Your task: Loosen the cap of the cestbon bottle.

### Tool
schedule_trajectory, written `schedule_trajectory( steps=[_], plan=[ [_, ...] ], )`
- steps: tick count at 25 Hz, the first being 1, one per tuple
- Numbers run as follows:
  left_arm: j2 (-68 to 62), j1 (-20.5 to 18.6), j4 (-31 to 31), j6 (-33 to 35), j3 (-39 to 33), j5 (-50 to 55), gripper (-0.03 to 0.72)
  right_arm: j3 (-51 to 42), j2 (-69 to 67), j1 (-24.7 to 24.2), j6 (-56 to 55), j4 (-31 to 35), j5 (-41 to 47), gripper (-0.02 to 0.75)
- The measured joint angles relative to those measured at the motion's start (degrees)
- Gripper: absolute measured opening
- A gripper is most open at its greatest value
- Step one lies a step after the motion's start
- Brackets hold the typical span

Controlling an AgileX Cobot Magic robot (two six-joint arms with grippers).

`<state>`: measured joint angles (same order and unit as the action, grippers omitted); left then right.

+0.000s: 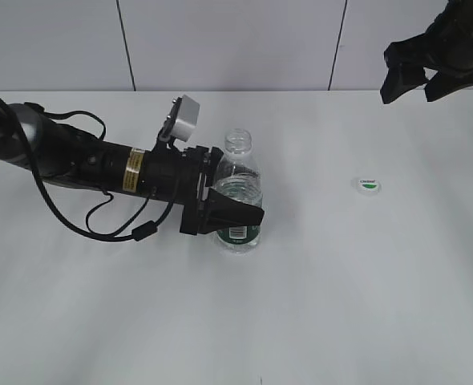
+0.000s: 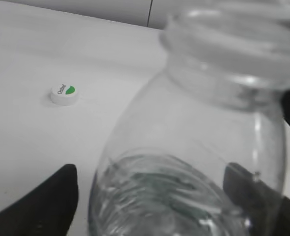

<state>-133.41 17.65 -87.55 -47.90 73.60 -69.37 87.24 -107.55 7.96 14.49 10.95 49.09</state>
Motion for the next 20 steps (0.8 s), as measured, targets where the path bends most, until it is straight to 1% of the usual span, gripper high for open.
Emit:
schedule_trajectory(
  steps=[5,14,20],
  plan=[
    [1.31,0.47,-1.36,-3.74,0.00,0.13,0.555,0.00,0.00,0.00,0.00,0.00,0.00,0.545],
    [5.52,0.67,-1.61,-6.76,0.00,0.02,0.583,0.00,0.00,0.00,-0.06,-0.06,-0.06,0.545],
    [9.22,0.67,-1.59,-8.35,0.00,0.01,0.587,0.00,0.00,0.00,-0.06,-0.06,-0.06,0.545]
  ],
)
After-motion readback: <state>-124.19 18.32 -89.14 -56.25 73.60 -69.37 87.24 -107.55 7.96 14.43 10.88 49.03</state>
